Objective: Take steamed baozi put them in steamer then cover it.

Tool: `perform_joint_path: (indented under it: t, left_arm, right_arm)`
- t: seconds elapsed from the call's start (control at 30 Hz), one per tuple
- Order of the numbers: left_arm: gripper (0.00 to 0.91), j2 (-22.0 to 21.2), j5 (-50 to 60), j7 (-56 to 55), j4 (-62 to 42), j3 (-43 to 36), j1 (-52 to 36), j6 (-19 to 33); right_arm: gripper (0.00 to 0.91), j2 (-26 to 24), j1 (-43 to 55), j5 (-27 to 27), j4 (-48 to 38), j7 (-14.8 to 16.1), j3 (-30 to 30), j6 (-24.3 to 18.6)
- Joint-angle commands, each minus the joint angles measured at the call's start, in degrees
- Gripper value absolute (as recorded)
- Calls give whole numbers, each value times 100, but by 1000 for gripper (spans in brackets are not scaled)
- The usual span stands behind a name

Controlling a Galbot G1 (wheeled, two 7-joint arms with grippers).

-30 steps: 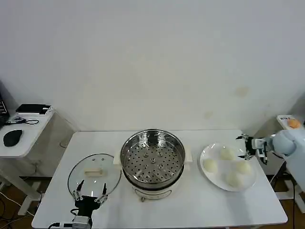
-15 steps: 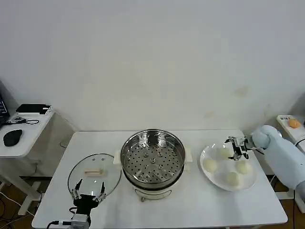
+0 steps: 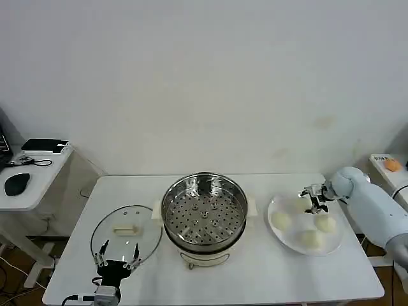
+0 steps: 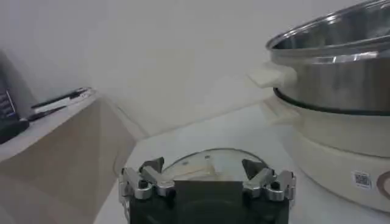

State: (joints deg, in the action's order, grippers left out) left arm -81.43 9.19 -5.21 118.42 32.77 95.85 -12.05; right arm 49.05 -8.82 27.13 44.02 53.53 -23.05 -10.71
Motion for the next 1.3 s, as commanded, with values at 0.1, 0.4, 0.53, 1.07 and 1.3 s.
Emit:
perform_joint_path:
  t: [0.1,0.4,0.53,1.07,1.3]
  left_arm:
    - [907,-8,-4,-11,22,-4,5,-16]
    - [907,-8,-3,-11,-28,-19,6,-23]
    - [907,24,-37,-10,-71,-4,-13,-21]
    - [907,120,-328,-57,-76,170,-21,-73]
    - [907,96,-319,-67,-11,239,34,-81]
  right_arm:
    - [615,-145,126,-175,227,87,-125,-33]
    - [615,-979,848,-1411,1440,148,-868,-109]
    - [615,-1132,1612,-1986,1843,53,-1436,-105]
    - [615,265,4216,-3397,2602,-255,-3712,-150]
    - [615,580,4248,-3619,3118,-339,-4149,-334]
